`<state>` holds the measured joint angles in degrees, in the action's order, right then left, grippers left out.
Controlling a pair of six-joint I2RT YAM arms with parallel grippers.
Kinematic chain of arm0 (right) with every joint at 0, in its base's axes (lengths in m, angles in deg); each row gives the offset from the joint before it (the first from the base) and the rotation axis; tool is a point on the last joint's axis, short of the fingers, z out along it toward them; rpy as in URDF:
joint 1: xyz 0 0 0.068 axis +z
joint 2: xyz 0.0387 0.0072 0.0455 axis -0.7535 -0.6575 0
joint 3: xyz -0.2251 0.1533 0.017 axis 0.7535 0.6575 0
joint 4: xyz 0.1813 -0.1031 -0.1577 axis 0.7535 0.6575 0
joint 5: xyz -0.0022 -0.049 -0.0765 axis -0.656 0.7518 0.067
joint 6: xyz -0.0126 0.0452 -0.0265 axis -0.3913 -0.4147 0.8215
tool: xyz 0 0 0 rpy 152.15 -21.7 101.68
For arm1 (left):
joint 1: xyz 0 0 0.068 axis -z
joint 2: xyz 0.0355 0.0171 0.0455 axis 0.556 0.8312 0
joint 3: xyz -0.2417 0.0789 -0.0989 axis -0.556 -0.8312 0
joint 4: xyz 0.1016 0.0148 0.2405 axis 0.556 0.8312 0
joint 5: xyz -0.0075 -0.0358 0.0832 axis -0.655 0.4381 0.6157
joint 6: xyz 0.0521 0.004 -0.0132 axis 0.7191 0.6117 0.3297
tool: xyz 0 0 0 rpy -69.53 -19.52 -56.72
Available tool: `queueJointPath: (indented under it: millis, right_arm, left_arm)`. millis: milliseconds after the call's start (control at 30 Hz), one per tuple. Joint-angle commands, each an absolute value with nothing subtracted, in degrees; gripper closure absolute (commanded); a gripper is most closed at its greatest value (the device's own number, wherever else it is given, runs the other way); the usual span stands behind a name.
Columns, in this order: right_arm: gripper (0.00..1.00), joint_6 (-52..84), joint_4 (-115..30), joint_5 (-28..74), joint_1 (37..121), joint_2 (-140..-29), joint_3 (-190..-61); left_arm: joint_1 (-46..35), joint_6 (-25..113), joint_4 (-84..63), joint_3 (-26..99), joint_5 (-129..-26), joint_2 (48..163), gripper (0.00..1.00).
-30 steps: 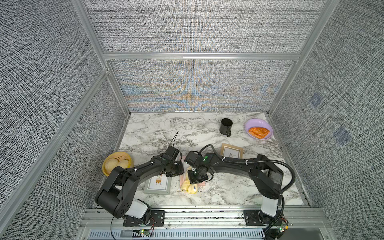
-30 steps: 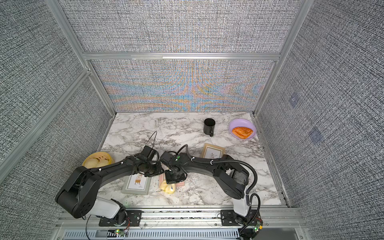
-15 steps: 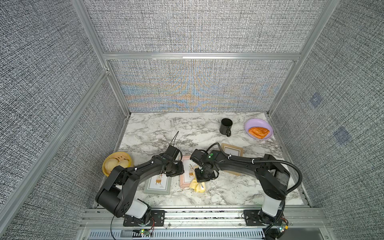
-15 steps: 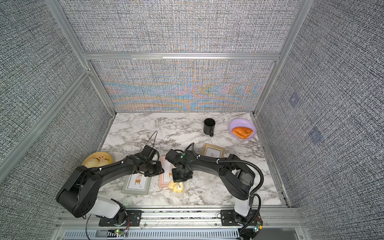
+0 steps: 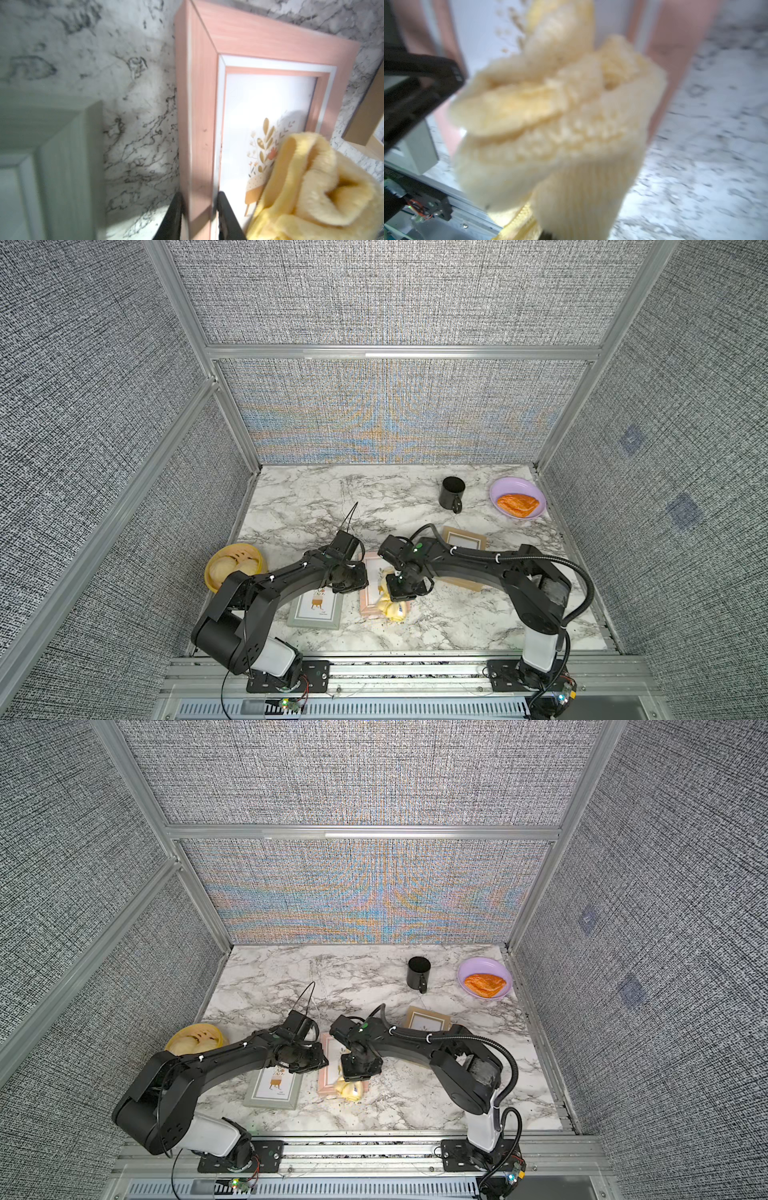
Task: Wipe the picture frame with a cloth
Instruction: Wipe the dirt from the picture frame.
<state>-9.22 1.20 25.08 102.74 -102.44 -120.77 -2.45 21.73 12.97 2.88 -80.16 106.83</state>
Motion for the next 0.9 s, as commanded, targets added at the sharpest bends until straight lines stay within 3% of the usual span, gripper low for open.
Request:
queueJointPath:
  millis: [0,167,567,867]
  right_arm:
    - [1.00,-7.88,7.08,29.16,100.66,-99.71,-116.53]
    - [1.00,-5.97,3.06,27.85,100.79,-100.20,-117.13]
    - [1.00,-5.89,1.49,22.29,105.58,-115.53,-138.39]
    - [1.00,-4.89,10.26,31.17,99.81,-110.12,-131.51]
  left_arm:
    - [-2.58,22.39,15.86,3.10,-77.32,107.03,1.00]
    - [-2.58,22.85,15.51,3.19,-77.55,107.21,1.00]
    - [-2.56,22.56,15.17,3.21,-77.99,106.88,1.00]
    - [-2.55,22.94,15.13,3.52,-77.75,108.25,1.00]
